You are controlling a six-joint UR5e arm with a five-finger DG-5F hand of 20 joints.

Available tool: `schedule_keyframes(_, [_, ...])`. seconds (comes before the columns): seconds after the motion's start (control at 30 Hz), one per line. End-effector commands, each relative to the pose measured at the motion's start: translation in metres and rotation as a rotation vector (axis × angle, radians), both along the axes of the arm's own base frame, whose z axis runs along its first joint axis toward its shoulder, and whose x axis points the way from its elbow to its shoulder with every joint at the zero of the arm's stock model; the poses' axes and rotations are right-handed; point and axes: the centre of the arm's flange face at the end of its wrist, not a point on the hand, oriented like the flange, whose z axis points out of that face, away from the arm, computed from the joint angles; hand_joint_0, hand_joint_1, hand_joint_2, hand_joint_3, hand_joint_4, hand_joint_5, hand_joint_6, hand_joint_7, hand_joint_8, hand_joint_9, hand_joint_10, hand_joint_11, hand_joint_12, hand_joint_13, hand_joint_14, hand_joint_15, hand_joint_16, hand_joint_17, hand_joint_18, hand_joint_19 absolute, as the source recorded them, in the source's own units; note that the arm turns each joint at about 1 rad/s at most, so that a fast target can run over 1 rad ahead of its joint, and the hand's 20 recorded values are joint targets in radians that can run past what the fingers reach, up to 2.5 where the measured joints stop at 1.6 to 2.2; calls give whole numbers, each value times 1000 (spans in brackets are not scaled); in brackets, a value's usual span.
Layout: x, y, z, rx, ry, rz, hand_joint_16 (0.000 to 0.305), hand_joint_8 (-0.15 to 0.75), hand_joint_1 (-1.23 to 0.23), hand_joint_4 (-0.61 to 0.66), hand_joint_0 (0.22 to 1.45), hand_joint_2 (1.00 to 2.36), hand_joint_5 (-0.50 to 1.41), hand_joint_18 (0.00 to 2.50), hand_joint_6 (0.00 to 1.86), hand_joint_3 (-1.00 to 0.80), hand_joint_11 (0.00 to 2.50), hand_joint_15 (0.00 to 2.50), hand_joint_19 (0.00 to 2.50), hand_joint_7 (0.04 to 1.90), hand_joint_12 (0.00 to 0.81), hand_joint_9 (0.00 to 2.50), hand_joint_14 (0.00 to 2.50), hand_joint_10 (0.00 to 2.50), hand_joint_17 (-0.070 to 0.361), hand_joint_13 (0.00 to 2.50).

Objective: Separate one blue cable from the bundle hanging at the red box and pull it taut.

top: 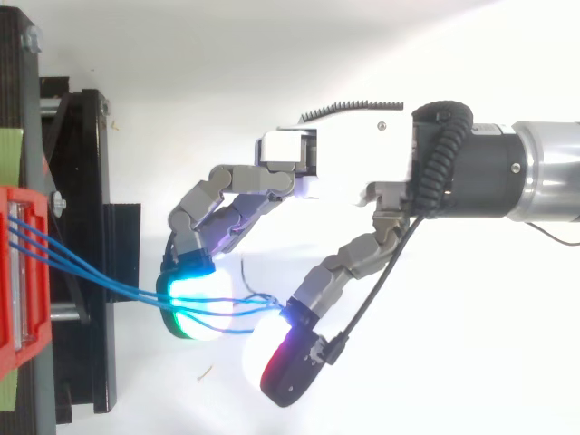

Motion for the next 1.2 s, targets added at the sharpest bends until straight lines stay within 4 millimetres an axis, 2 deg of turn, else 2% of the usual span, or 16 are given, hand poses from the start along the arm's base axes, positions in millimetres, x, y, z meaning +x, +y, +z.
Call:
schedule_keyframes(0.0, [0, -1, 0, 0, -1, -1, 50, 249, -1028, -59, 458, 1000, -173, 700, 889, -500, 613, 229, 251, 1001, 361, 754, 8, 13, 113, 523])
schedule_keyframes(0.13, [0, -1, 0, 0, 0, -1, 50, 251, -854, -46, 465, 1000, -151, 696, 838, -500, 576, 229, 277, 979, 362, 795, 8, 13, 113, 530])
schedule_keyframes(0.2, [0, -1, 0, 0, 0, -1, 46, 244, -651, -63, 526, 1000, -136, 664, 796, -500, 560, 227, 315, 1036, 341, 810, 8, 14, 104, 521])
schedule_keyframes(0.27, [0, -2, 0, 0, -1, -3, 44, 232, -621, -73, 569, 1000, -132, 648, 781, -500, 557, 239, 334, 1078, 332, 807, 9, 14, 99, 519])
schedule_keyframes(0.37, [0, -2, 0, 0, -1, -1, 43, 238, -659, -62, 614, 1000, -137, 641, 775, -500, 561, 244, 345, 1121, 332, 807, 9, 13, 97, 521])
schedule_keyframes(0.43, [0, -2, 0, 0, -1, -1, 44, 251, -721, -39, 628, 1000, -154, 644, 799, -492, 564, 249, 335, 1089, 334, 791, 9, 13, 98, 522])
schedule_keyframes(0.5, [0, -2, 0, 0, -3, -1, 44, 265, -805, 18, 658, 1005, -181, 652, 837, -433, 583, 243, 317, 1052, 341, 765, 9, 13, 99, 524])
schedule_keyframes(0.6, [0, -2, 0, 0, -3, -1, 45, 265, -931, 50, 742, 1004, -197, 696, 862, -438, 601, 225, 268, 1031, 346, 762, 8, 13, 102, 545])
schedule_keyframes(0.7, [0, -3, 1, 0, -3, -3, 45, 265, -961, 45, 809, 1000, -190, 721, 889, -500, 654, 214, 242, 1053, 345, 799, 8, 14, 101, 566])
schedule_keyframes(0.8, [0, -2, 0, 0, 0, -1, 45, 271, -956, 44, 825, 1000, -177, 731, 905, -500, 683, 217, 233, 1070, 344, 855, 8, 16, 101, 584])
schedule_keyframes(0.9, [0, -3, 0, 0, 0, -3, 44, 270, -987, 81, 781, 1000, -165, 756, 913, -500, 712, 217, 218, 1059, 344, 872, 8, 15, 100, 600])
schedule_keyframes(1.0, [0, -3, 0, 0, 0, -3, 44, 272, -1046, 91, 636, 1000, -134, 747, 908, -500, 717, 239, 245, 1119, 341, 897, 9, 17, 99, 607])
schedule_keyframes(1.07, [0, -3, 0, 0, 0, -3, 48, 287, -1003, 49, 490, 1000, -106, 765, 886, -500, 685, 255, 261, 1047, 361, 931, 9, 16, 108, 622])
schedule_keyframes(1.17, [0, -2, 0, 0, 0, -1, 51, 286, -910, -1, 451, 1000, -87, 763, 843, -500, 608, 247, 283, 1024, 369, 941, 9, 12, 114, 615])
